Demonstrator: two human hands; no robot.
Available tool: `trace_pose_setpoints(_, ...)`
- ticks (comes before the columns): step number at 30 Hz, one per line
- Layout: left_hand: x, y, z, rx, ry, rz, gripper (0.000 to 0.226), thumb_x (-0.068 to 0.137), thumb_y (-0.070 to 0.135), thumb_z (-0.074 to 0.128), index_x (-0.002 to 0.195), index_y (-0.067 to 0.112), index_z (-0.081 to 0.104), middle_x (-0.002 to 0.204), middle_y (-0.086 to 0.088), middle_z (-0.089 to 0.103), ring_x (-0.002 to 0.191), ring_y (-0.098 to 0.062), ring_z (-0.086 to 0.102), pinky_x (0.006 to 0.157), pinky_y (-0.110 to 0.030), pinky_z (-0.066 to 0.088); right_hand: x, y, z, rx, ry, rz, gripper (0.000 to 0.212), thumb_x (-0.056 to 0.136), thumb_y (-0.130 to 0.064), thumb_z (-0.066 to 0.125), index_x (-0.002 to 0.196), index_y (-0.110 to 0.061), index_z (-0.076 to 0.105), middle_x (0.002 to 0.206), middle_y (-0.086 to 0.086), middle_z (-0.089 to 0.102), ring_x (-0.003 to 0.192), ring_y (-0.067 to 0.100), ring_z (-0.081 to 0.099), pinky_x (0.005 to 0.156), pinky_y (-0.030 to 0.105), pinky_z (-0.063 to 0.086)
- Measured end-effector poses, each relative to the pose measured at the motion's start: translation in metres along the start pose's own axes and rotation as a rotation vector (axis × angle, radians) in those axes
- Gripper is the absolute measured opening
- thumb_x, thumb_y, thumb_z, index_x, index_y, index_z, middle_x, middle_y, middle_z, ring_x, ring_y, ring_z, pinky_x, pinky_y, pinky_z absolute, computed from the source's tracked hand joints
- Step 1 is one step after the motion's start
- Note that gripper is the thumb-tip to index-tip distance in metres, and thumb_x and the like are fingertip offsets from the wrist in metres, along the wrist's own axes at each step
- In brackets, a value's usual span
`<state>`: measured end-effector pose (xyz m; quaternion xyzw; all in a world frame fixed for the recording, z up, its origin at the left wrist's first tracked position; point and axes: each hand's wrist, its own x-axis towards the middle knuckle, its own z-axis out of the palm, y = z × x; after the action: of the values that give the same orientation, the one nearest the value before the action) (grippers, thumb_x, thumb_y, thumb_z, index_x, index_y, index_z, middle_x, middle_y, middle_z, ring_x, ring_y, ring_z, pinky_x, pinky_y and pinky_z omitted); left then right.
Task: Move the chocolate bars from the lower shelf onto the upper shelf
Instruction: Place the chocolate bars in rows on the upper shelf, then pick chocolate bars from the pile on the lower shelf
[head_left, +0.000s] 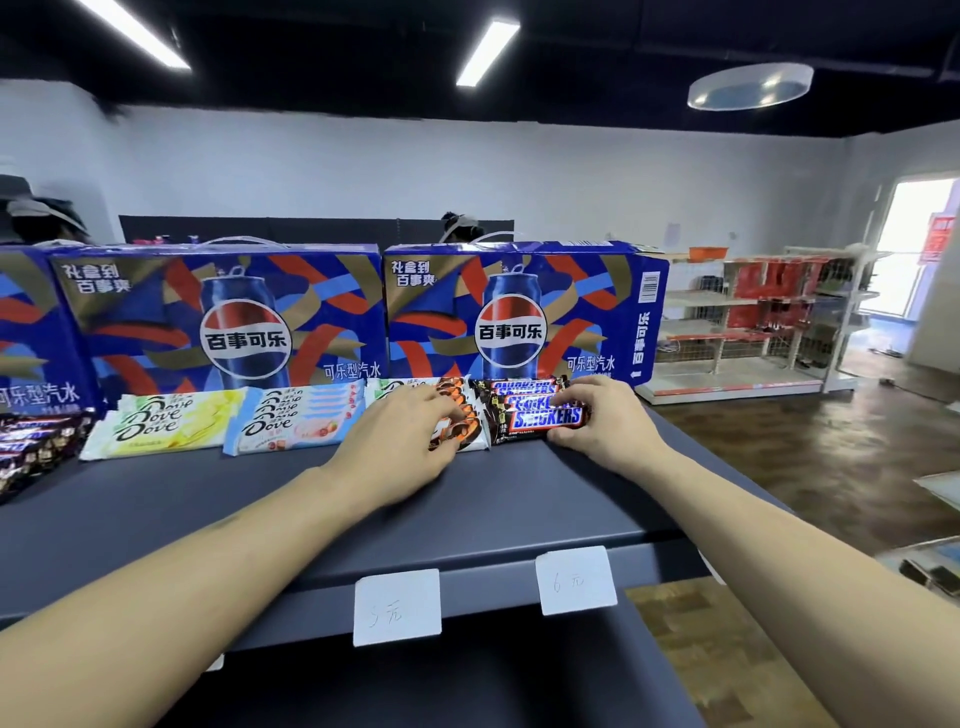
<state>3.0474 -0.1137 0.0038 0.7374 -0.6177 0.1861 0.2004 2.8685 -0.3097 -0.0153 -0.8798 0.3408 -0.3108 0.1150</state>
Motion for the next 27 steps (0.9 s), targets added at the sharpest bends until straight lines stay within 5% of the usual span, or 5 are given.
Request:
trace_pose_setpoints(4, -0.011, 0.000, -0.004, 0.001, -0.004, -0.007, 0.029, 0.089, 0.035, 0.056, 0.117, 0.028, 0.061, 0.115, 0.008, 0.058, 0.114, -0.016, 0.049, 0.090, -0.029, 0.040, -0.010, -0.012, 0.000, 0.004, 0.019, 0.031, 0.064, 0.071, -0.043, 0.081, 0.129, -0.023, 0.060, 0.136, 0.001, 0.052, 0.126, 0.023, 0.043, 0.105, 0.040, 0.040)
trace_pose_setpoints(15, -0.073, -0.018, -0.042, 0.015, -0.072, -0.051, 0.043, 0.089, 0.047, 0.053, 0.129, 0.029, 0.054, 0.126, 0.007, 0.056, 0.118, -0.018, 0.050, 0.097, -0.036, 0.042, -0.073, -0.115, 0.019, 0.104, -0.074, -0.128, 0.056, 0.087, -0.052, 0.063, 0.136, -0.025, 0.057, 0.141, -0.005, 0.054, 0.133, 0.014, 0.045, 0.111, 0.033, 0.036)
trace_pose_setpoints(21, -0.153, -0.068, -0.085, 0.071, -0.055, -0.094, 0.049, 0.090, 0.049, 0.052, 0.135, 0.029, 0.050, 0.140, 0.007, 0.047, 0.129, -0.015, 0.042, 0.104, -0.031, 0.036, -0.114, -0.201, 0.046, 0.115, -0.126, -0.201, 0.056, 0.090, -0.050, 0.061, 0.139, -0.025, 0.053, 0.147, -0.002, 0.047, 0.137, 0.011, 0.037, 0.110, 0.024, 0.026)
trace_pose_setpoints(27, -0.264, -0.138, -0.137, 0.049, -0.003, -0.224, 0.047, 0.088, 0.044, 0.057, 0.130, 0.024, 0.056, 0.133, 0.005, 0.053, 0.124, -0.017, 0.046, 0.103, -0.036, 0.040, -0.170, -0.310, 0.090, 0.260, -0.130, -0.318, 0.050, 0.091, -0.044, 0.063, 0.138, -0.029, 0.055, 0.143, -0.011, 0.051, 0.139, 0.003, 0.035, 0.115, 0.030, 0.031)
